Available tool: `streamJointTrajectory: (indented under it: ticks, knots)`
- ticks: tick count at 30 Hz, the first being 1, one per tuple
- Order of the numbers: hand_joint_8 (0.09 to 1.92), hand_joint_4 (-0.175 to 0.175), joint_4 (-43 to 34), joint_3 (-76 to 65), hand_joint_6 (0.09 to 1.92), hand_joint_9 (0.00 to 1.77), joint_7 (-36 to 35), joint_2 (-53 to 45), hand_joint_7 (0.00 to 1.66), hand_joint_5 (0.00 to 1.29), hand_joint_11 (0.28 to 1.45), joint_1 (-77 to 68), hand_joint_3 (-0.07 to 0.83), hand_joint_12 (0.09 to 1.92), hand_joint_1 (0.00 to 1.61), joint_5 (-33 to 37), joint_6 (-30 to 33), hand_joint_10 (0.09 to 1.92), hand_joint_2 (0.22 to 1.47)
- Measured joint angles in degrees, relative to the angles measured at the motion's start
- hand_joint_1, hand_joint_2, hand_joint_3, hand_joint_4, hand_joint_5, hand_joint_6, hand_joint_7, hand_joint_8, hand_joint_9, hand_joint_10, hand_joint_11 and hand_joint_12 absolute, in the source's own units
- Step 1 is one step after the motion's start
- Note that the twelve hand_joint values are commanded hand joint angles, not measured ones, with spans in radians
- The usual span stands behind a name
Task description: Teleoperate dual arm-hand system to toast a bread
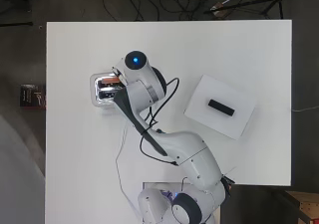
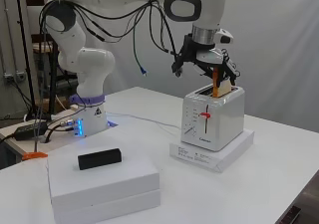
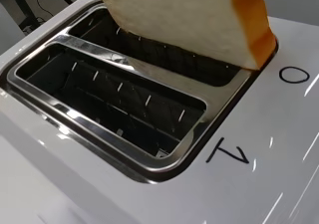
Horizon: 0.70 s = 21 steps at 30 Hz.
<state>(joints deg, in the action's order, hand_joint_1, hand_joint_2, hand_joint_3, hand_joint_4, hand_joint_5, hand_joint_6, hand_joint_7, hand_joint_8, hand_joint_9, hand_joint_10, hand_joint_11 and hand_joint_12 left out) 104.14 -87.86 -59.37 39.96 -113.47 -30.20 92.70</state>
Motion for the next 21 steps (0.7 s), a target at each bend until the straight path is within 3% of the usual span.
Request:
streamJointTrajectory:
  ticks: [7, 14, 15, 16, 17, 18, 19, 21]
  knots:
    - [0.77, -0.175, -2.1, 0.2, 1.27, 1.4, 0.5, -0.1, 1.15, 0.72, 0.72, -1.4, 0.0, 0.34, 1.24, -0.8, -1.0, 0.09, 1.15]
    - [0.84, -0.175, -1.3, -0.9, 1.32, 1.38, 0.0, 0.2, 1.11, 0.68, 0.75, -2.7, -0.001, 0.22, 1.24, -0.1, -0.9, 0.09, 1.17]
    - [0.61, -0.132, -1.1, -1.1, 0.97, 1.29, -0.1, 0.3, 1.05, 0.64, 0.72, -2.8, 0.001, 0.16, 1.01, 0.2, -0.8, 0.09, 1.19]
    - [0.36, -0.135, -0.9, -1.2, 0.57, 1.0, -0.2, 0.4, 0.78, 0.4, 0.62, -2.9, -0.02, 0.1, 0.61, 0.4, -0.7, 0.09, 1.11]
    - [0.19, -0.148, -0.8, -1.5, 0.3, 0.69, -0.1, 0.5, 0.49, 0.22, 0.52, -3.2, -0.026, 0.09, 0.33, 0.6, -0.8, 0.09, 1.0]
    - [0.09, -0.156, -1.0, -2.2, 0.15, 0.47, 0.2, 0.6, 0.28, 0.11, 0.45, -4.0, -0.017, 0.09, 0.16, 0.7, -1.6, 0.09, 0.94]
    - [0.09, -0.16, -1.6, -2.9, 0.09, 0.36, 0.8, 0.6, 0.19, 0.05, 0.4, -5.2, -0.005, 0.09, 0.08, 0.5, -3.0, 0.09, 0.96]
    - [0.09, -0.153, -4.1, -4.1, 0.09, 0.33, 1.9, 0.7, 0.18, 0.09, 0.37, -8.6, 0.002, 0.09, 0.02, -0.2, -7.7, 0.09, 1.03]
